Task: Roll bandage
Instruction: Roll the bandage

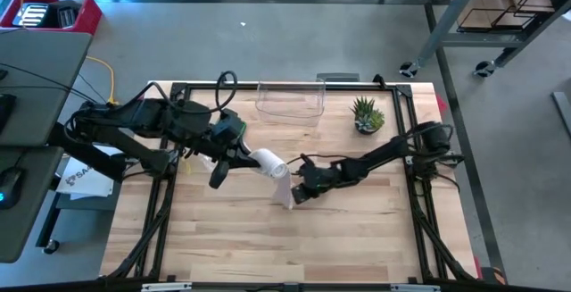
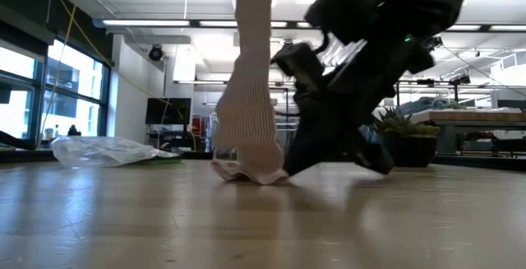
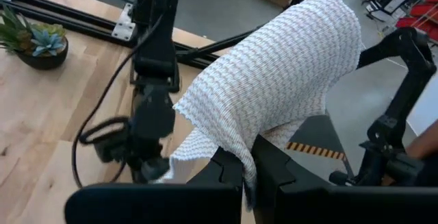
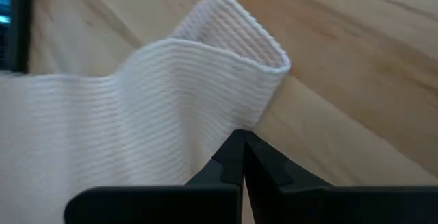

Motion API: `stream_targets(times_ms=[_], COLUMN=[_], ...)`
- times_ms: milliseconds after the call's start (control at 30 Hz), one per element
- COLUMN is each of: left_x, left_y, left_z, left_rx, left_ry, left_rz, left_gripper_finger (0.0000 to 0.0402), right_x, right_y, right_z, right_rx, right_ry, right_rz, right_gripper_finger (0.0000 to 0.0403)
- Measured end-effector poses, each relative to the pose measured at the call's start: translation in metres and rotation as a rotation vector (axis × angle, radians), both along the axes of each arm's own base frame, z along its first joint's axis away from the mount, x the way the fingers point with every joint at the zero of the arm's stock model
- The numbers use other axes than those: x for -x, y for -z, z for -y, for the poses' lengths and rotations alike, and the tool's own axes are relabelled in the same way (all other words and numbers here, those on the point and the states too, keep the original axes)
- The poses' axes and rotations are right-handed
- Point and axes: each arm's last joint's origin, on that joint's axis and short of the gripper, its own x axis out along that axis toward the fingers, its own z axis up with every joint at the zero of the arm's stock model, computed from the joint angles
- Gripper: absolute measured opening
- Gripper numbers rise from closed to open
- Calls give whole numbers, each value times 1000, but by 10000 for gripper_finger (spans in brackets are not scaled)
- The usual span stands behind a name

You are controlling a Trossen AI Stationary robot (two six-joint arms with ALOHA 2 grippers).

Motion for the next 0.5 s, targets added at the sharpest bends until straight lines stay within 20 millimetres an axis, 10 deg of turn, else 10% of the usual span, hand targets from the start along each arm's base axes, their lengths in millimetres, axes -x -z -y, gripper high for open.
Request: stream_targets(times_ms=[500], left_x=[0], left_y=[-1], left_z=[-1], left_rx=[-47], left_ry=[17], left_rz=[18], left_gripper_finger=[0], right_x=[-125], right_y=[-27], right_z=[0], right_rx=[67], right_ry=[-268], right_rz=[268], right_gripper_finger=[0])
